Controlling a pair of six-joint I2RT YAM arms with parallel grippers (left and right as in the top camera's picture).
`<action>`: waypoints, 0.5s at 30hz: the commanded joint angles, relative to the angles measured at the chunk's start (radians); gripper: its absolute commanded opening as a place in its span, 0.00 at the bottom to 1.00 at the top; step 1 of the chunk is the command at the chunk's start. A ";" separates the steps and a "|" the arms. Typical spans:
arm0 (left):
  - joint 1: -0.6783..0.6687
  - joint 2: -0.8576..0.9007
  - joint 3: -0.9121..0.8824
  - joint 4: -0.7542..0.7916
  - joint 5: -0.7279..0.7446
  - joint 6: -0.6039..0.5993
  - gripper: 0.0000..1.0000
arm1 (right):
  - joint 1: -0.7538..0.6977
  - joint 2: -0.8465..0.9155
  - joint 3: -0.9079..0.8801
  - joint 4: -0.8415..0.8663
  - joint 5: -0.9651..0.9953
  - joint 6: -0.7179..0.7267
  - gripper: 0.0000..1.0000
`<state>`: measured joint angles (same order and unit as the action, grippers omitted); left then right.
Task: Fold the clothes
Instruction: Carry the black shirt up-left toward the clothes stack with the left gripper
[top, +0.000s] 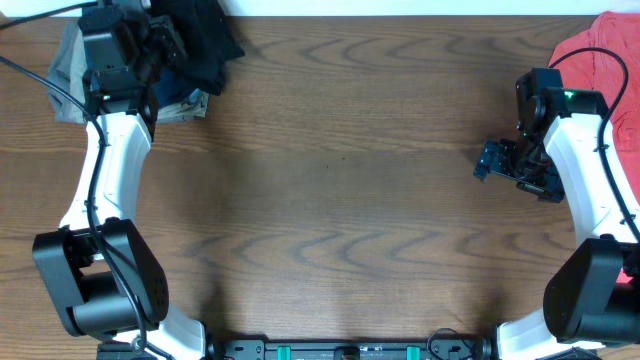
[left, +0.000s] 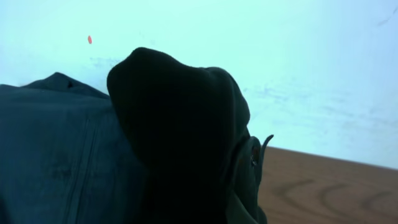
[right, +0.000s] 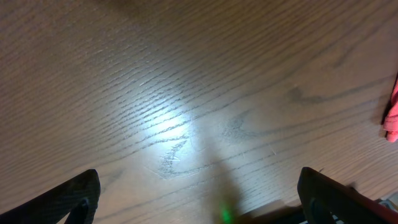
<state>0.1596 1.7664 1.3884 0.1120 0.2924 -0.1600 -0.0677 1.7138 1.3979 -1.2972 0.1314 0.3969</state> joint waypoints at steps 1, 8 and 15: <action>0.006 -0.010 0.035 0.056 0.009 -0.076 0.06 | 0.009 0.005 0.013 0.000 0.011 -0.009 0.99; 0.005 -0.010 0.035 0.112 0.009 -0.183 0.06 | 0.009 0.005 0.013 0.000 0.010 -0.009 0.99; 0.006 0.006 0.035 0.115 -0.112 -0.182 0.06 | 0.009 0.005 0.013 0.000 0.011 -0.009 0.99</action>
<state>0.1600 1.7664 1.3884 0.2062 0.2577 -0.3241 -0.0677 1.7138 1.3983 -1.2972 0.1314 0.3969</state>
